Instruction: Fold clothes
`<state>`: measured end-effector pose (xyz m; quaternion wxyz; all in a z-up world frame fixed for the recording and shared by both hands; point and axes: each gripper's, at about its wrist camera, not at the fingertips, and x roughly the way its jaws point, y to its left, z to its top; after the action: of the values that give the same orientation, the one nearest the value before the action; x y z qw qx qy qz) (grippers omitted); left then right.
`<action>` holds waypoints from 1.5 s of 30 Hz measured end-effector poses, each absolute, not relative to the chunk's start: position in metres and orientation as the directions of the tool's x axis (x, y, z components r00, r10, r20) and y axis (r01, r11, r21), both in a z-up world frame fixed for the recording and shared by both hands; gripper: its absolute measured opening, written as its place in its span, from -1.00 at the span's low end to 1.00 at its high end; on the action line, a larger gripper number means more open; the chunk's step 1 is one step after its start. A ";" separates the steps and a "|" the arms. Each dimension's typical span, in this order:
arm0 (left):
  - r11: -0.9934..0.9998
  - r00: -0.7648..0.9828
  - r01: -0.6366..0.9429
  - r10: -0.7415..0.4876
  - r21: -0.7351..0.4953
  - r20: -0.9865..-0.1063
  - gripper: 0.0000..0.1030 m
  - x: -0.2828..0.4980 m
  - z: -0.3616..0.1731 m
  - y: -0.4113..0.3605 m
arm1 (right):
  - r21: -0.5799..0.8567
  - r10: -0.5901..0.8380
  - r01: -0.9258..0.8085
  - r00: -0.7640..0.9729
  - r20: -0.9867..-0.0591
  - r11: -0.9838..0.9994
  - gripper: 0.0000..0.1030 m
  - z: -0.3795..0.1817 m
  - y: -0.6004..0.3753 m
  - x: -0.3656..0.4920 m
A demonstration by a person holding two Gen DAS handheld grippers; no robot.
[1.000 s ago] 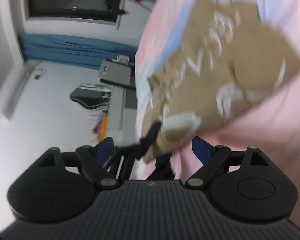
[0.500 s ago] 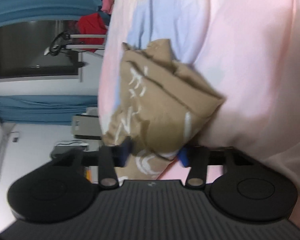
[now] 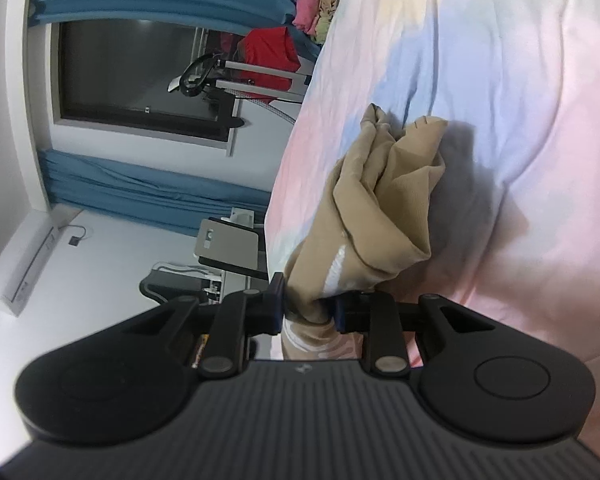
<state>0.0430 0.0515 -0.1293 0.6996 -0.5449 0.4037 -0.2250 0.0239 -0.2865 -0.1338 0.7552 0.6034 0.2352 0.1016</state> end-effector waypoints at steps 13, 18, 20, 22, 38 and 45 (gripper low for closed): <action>0.262 0.678 -0.010 -0.708 -0.965 -0.199 -0.41 0.017 -0.075 0.078 | 0.975 0.415 0.060 0.898 -0.147 0.215 -0.56 -0.093 -0.310 -0.012; 0.288 0.603 0.051 -0.772 -0.956 -0.200 -0.47 0.014 -0.025 0.042 | 0.971 0.355 0.020 0.929 -0.106 0.239 -0.56 -0.050 -0.337 -0.053; 0.298 0.565 0.029 -0.792 -0.954 -0.230 -0.49 0.025 -0.010 0.017 | 0.969 0.321 0.040 0.940 -0.119 0.243 -0.56 -0.040 -0.354 -0.057; 0.311 0.524 -0.001 -0.810 -0.951 -0.265 -0.49 0.039 0.002 -0.011 | 0.968 0.289 0.068 0.947 -0.139 0.242 -0.56 -0.032 -0.376 -0.053; 0.477 0.373 0.081 -0.829 -0.875 -0.418 -0.49 0.276 0.052 -0.349 | 0.875 -0.012 0.264 0.959 -0.284 0.405 -0.56 -0.019 -0.591 0.126; 0.493 0.334 0.182 -0.845 -0.851 -0.418 -0.46 0.324 0.009 -0.397 | 0.816 -0.097 0.302 0.951 -0.293 0.493 -0.57 -0.039 -0.652 0.183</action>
<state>0.3238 -0.3974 0.0090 0.7325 -0.3613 0.4584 -0.3504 0.1832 -0.6523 -0.0388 0.8578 0.4896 0.1045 -0.1165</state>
